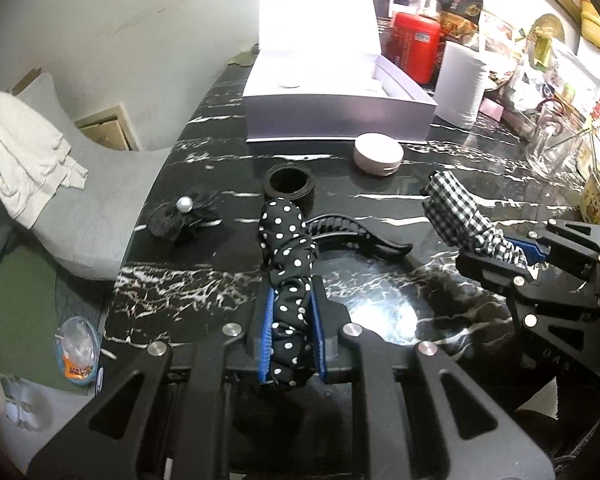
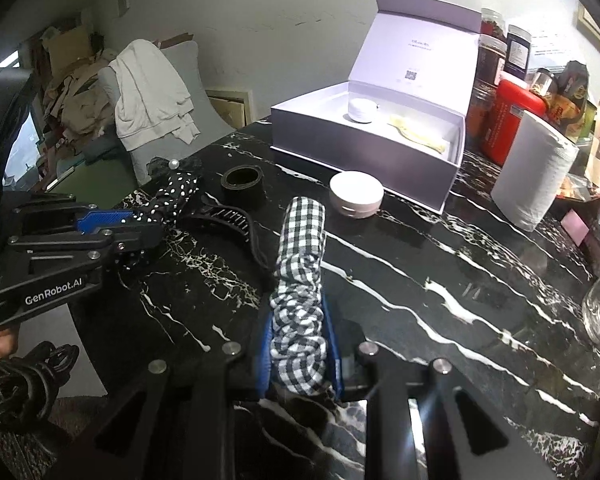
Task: Organize objects
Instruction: 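Carry the gingham and polka-dot scrunchies in both grippers toward the white box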
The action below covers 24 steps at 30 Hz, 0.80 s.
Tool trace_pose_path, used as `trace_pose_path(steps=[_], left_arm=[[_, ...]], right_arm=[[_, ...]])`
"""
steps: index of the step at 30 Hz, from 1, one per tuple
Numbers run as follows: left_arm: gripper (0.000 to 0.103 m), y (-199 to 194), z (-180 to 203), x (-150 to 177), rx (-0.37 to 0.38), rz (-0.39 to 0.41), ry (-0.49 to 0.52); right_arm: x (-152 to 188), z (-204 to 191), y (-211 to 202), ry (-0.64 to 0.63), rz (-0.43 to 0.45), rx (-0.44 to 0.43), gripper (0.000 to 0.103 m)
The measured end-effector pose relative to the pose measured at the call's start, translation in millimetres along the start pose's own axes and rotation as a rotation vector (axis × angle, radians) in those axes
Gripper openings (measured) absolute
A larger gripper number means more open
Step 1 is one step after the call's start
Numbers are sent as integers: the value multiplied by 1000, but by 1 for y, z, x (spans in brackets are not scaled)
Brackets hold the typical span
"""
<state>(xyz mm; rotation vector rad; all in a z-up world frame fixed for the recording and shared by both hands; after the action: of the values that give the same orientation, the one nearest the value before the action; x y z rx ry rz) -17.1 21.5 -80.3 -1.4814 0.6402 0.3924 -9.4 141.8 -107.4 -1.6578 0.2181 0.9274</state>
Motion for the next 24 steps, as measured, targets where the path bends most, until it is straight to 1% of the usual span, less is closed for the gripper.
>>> trace_pose_path(steps=[13,19,24], left_arm=[[15,7,31,-29,56,27,104],[15,15,40,-45,81,24,124],[15,22,43,-63,93,30,138]], right_arm=[[3,20,-11,52,7,50,22],[-4,30,-12,56,5,58,22],[-17,41,-8,53,5,65,22]])
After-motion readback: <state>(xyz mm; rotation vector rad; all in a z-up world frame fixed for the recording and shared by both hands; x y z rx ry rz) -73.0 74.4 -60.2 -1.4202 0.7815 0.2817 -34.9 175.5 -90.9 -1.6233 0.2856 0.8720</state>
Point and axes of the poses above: each gripper's, at about its wrist camera, not at the fingertips, and y roughly the way its jaws point, z to its right, x to its underside, the point moved 6 cm from there along y, roughly the way its jaws point, and after that the axes turned 1 degree about -x, right-handed, at the moved point
